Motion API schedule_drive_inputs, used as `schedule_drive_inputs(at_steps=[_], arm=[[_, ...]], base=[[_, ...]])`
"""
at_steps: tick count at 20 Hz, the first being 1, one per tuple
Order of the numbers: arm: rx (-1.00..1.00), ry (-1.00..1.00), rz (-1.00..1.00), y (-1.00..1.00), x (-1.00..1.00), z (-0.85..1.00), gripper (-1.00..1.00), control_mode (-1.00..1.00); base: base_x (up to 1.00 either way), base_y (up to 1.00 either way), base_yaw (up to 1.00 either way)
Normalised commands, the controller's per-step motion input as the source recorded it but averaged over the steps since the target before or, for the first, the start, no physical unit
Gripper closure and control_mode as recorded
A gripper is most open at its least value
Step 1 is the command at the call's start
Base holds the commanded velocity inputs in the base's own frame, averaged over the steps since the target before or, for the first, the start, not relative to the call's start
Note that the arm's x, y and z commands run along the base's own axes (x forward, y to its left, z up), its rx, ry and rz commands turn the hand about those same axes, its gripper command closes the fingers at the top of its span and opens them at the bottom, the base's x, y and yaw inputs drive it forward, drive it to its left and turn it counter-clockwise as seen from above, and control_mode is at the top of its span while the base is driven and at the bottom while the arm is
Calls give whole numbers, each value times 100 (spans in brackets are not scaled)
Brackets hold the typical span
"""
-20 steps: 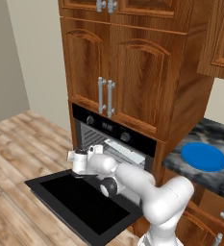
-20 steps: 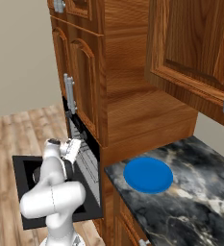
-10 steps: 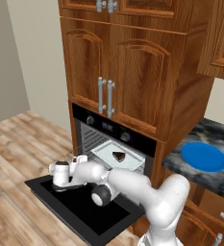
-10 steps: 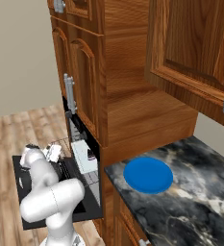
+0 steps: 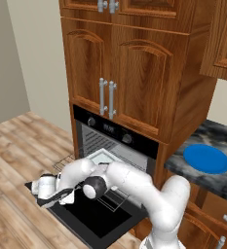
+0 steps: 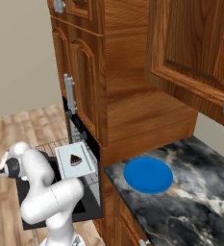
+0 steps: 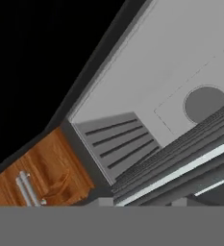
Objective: Take the baked cake out of the oven and place it on the plate for cooling. Then close the oven door.
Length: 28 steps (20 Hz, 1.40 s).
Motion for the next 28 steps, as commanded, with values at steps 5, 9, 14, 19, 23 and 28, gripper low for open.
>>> schedule_drive_inputs(at_steps=[5,9,14,19,23,28], arm=[[31,26,26,5,-79,79,-100,-100],[27,4,11,-11,-33,100,-100,-100],[21,9,5,-45,-6,100,-100,-100],[19,6,1,-58,-3,100,-100,-100],[11,6,0,18,-29,100,-100,-100],[16,8,-1,-34,-4,78,-100,-100]], base=[[0,0,0],[0,0,0],[0,0,0],[0,0,0],[0,0,0],[0,0,0]])
